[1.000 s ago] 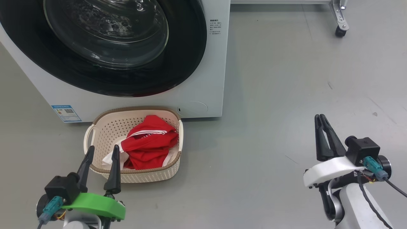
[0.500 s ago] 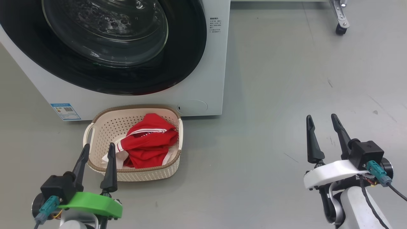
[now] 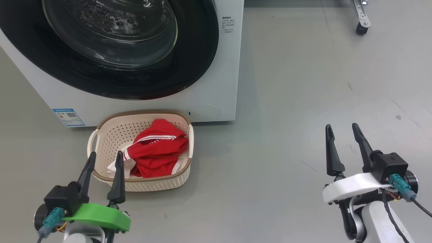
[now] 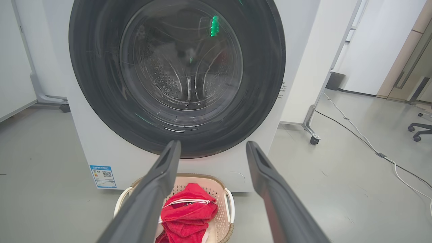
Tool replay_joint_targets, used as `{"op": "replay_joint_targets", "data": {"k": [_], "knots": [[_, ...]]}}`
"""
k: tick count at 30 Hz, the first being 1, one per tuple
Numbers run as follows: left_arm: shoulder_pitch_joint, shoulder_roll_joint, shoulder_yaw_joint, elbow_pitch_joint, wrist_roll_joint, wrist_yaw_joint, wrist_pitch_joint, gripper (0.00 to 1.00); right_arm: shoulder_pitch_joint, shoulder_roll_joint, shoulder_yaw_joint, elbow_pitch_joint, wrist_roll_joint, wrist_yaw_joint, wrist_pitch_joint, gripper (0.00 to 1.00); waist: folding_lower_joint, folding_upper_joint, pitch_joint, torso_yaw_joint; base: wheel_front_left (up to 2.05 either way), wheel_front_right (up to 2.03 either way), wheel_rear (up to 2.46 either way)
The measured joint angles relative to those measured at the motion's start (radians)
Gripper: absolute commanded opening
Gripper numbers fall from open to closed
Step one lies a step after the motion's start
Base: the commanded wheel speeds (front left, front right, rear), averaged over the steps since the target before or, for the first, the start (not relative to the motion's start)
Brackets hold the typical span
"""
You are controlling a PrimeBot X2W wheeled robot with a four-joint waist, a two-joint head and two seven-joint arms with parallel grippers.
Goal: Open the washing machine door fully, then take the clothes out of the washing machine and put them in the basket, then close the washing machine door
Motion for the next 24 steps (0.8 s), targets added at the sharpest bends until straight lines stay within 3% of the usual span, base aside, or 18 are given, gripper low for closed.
{"op": "replay_joint_targets", "data": {"k": [24], "knots": [[0.001,-0.003,0.003,0.0,-0.008,0.0,0.0,1.0,0.023,0.008,-0.009,-0.009,-0.015,0.001,0.0,1.0,0.0,0.0,-0.007,0.007,0.0,0.0,0.0]]}}
